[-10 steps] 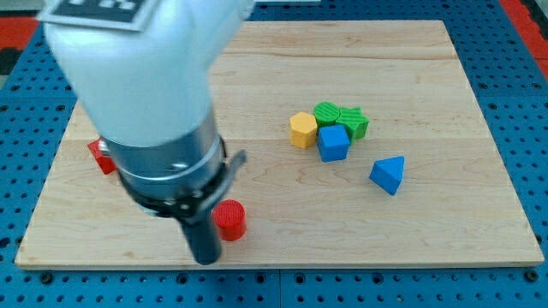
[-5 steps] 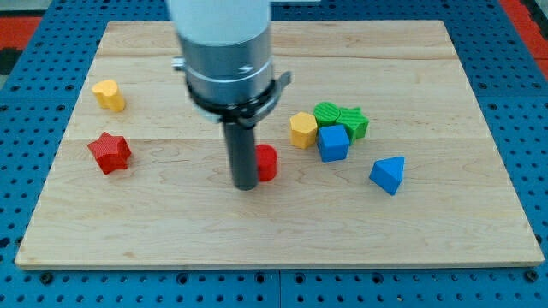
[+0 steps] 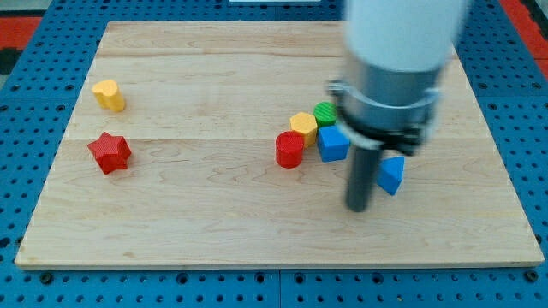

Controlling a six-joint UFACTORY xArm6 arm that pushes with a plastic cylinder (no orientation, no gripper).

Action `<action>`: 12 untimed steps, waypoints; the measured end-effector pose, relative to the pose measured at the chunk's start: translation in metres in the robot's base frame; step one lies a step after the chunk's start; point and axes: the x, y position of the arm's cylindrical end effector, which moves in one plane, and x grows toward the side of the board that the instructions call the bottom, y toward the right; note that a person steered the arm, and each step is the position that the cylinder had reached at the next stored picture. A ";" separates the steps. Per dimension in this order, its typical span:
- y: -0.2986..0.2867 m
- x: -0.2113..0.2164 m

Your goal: Push red circle along with blue triangle into group of blocks

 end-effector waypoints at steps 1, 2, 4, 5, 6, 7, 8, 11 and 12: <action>0.044 -0.003; 0.006 -0.010; -0.002 -0.021; 0.031 -0.018; 0.050 -0.026; 0.018 -0.053; 0.013 -0.054; -0.006 -0.037; -0.011 -0.053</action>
